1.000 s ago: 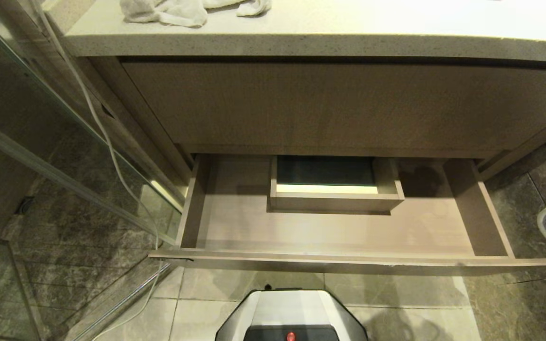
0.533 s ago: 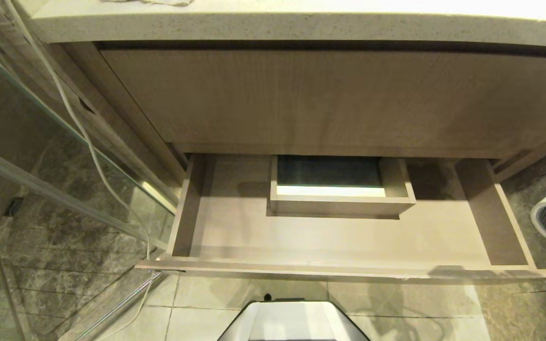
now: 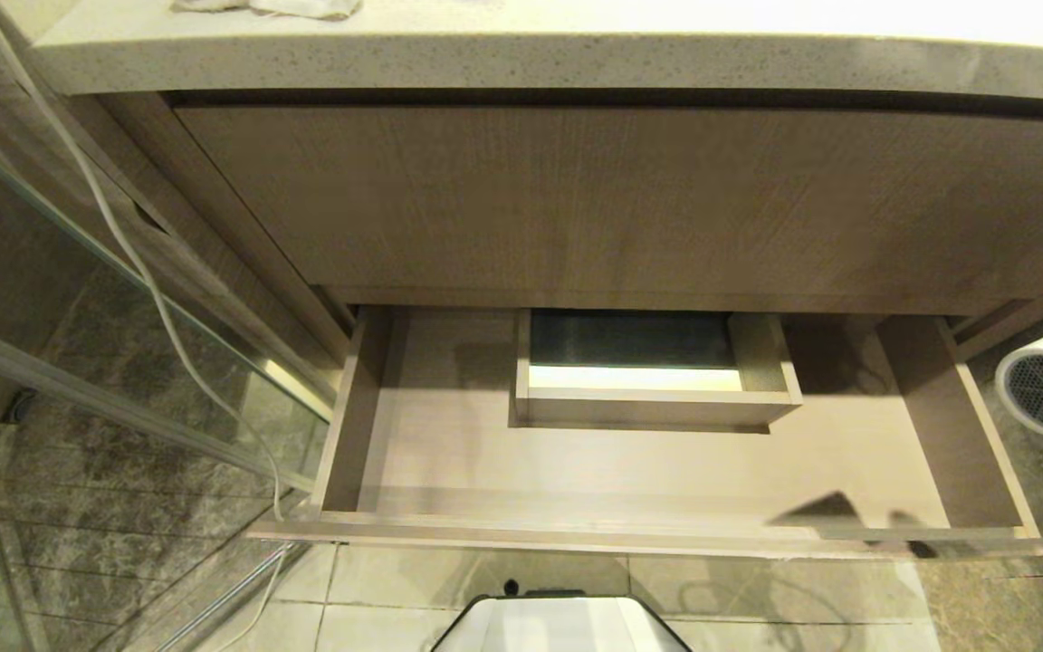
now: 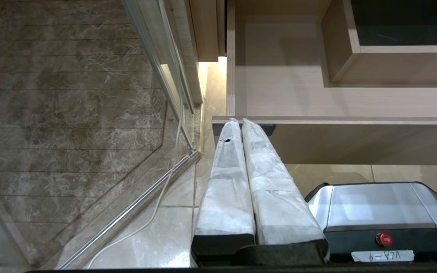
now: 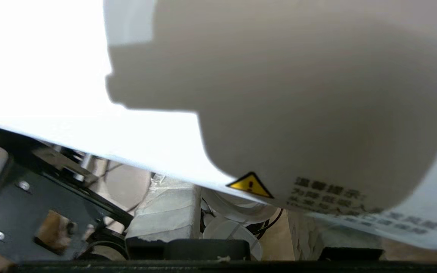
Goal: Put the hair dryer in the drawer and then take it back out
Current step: Put it into the drawer
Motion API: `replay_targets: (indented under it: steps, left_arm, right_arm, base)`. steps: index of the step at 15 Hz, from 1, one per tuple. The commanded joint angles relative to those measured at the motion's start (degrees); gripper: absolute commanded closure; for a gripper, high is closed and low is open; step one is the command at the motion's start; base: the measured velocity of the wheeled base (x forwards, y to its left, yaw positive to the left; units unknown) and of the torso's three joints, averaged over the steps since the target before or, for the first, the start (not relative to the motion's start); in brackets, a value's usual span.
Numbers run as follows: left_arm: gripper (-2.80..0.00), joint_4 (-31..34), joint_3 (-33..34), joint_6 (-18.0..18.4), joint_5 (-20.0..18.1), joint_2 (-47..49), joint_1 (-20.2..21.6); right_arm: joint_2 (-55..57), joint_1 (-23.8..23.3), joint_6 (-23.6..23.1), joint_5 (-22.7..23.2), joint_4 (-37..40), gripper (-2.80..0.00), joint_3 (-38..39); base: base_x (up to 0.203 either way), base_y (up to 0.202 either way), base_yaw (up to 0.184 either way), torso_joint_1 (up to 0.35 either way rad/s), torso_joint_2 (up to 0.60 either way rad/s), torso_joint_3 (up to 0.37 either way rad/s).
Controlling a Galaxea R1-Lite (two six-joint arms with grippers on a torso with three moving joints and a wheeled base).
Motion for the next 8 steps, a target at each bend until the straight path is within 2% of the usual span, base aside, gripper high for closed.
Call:
replay_targets:
  steps: [1, 4, 8]
  left_arm:
    - [0.0, 0.0, 0.1, 0.0, 0.0, 0.0, 0.0]
    - [0.0, 0.0, 0.1, 0.0, 0.0, 0.0, 0.0]
    - [0.0, 0.0, 0.1, 0.0, 0.0, -0.1, 0.0]
  right_arm:
    - [5.0, 0.4, 2.7, 0.2, 0.8, 0.0, -2.3]
    - [8.8, 1.8, 6.9, 0.2, 0.1, 0.0, -3.0]
    - [15.8, 3.6, 12.7, 0.1, -5.6, 0.0, -5.8]
  base:
    - [0.0, 0.0, 0.0, 0.035, 0.01, 0.04]
    - [0.0, 0.0, 0.0, 0.0, 0.0, 0.0]
    - [0.0, 0.0, 0.0, 0.0, 0.0, 0.0]
